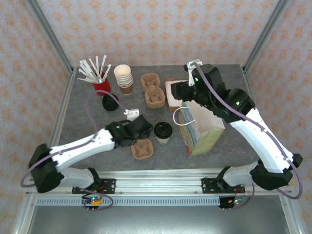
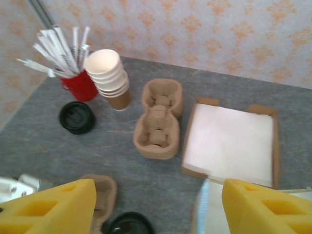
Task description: Pack the takeout coffee
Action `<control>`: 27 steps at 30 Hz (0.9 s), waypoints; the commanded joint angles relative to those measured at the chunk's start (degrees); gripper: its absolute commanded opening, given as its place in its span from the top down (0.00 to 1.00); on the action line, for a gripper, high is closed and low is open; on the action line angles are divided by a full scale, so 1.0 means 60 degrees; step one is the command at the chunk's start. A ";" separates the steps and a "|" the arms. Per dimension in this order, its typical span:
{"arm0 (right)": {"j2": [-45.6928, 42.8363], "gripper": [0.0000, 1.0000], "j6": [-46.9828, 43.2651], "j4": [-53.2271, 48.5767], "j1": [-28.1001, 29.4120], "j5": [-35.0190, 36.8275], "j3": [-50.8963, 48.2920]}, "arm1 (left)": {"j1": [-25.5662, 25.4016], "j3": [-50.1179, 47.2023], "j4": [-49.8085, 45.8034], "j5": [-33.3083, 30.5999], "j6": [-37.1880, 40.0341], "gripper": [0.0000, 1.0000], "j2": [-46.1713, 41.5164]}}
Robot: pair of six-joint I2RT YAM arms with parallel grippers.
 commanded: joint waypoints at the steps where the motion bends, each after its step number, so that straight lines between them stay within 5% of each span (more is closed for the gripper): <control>1: 0.0929 0.31 0.0867 -0.1003 0.0661 -0.0048 0.0775 | 0.1402 0.0195 -0.0961 -0.0296 0.1188 0.33 -0.0904; 12: 0.4253 0.32 0.2632 -0.0865 0.2345 -0.2485 0.0969 | 0.7480 0.0540 -0.0601 0.2730 0.2850 0.32 -0.2149; 27: 0.7042 0.34 0.3747 -0.1164 0.2870 -0.1835 0.0838 | 0.7910 0.0175 -0.0313 0.2955 0.3164 0.31 -0.2607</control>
